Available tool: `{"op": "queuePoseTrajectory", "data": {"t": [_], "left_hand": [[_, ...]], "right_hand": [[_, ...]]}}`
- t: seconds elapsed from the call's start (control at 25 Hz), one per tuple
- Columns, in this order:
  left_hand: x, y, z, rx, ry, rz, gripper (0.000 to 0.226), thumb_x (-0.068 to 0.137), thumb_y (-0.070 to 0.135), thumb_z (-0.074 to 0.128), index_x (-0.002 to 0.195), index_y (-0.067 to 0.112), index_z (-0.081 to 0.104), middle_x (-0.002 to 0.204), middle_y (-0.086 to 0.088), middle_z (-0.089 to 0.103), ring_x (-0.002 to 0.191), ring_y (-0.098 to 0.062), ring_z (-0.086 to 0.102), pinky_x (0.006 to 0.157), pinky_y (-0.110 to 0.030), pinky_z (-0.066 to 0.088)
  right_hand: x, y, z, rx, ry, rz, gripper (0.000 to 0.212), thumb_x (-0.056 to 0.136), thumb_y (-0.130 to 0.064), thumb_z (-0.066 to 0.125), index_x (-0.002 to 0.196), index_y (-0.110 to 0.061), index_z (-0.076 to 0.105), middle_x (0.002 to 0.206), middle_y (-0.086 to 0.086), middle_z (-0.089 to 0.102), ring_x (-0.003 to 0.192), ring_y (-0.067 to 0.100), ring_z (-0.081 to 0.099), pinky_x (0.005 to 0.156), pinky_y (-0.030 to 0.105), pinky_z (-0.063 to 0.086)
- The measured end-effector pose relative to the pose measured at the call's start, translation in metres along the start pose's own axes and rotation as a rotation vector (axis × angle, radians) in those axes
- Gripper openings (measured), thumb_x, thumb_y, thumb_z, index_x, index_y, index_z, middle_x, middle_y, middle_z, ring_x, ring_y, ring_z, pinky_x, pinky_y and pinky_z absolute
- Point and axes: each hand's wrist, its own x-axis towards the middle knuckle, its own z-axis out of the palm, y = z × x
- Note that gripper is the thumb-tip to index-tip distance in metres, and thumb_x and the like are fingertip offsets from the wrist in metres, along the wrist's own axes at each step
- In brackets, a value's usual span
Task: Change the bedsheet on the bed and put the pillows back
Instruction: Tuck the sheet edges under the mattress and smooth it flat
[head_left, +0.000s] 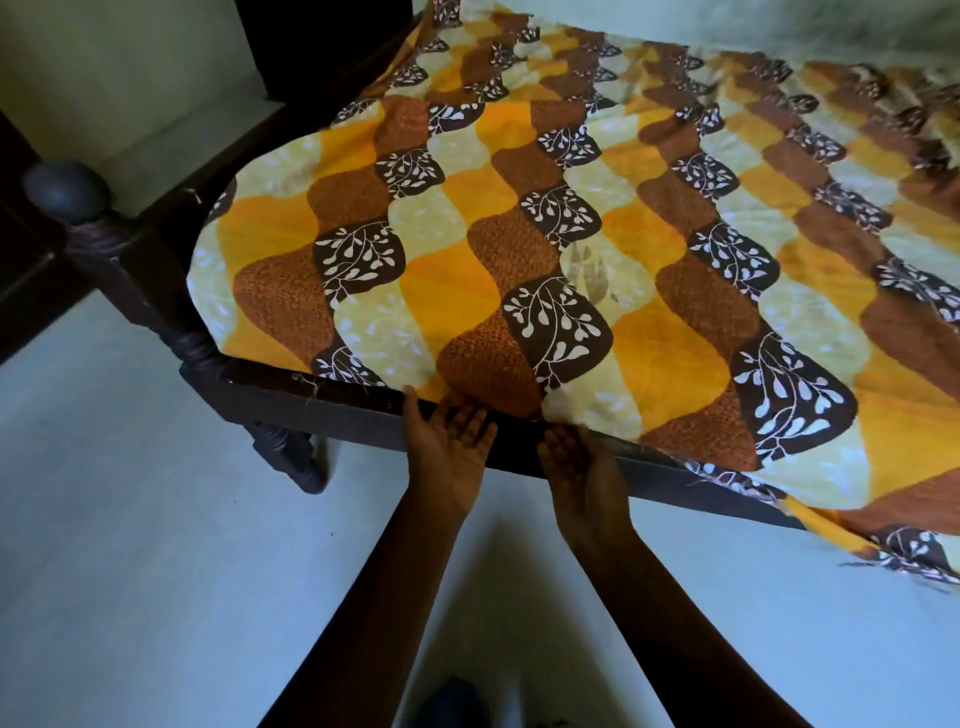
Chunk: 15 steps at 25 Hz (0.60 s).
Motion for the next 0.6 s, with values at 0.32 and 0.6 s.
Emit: {"op": "queuePoseTrajectory", "data": {"t": [0.32, 0.6], "left_hand": [[0.024, -0.017, 0.011, -0.230, -0.102, 0.014, 0.090, 0.082, 0.077, 0.018, 0.136, 0.008, 0.039, 0.134, -0.018, 0.046, 0.127, -0.035, 0.042, 0.110, -0.047, 0.030], [0.021, -0.022, 0.000, -0.002, -0.053, 0.030, 0.036, 0.098, 0.031, 0.040, 0.126, 0.010, 0.049, 0.133, -0.015, 0.050, 0.102, -0.024, 0.057, 0.091, -0.040, 0.044]], "right_hand": [[0.008, 0.002, -0.001, 0.058, -0.067, -0.005, 0.033, 0.095, -0.019, 0.047, 0.126, -0.011, 0.051, 0.119, 0.009, 0.061, 0.114, 0.020, 0.056, 0.092, 0.030, 0.049], [0.006, 0.001, -0.011, -0.173, 0.033, -0.058, 0.032, 0.094, -0.015, 0.049, 0.127, -0.013, 0.052, 0.119, 0.008, 0.063, 0.109, 0.017, 0.060, 0.082, 0.027, 0.052]]}}
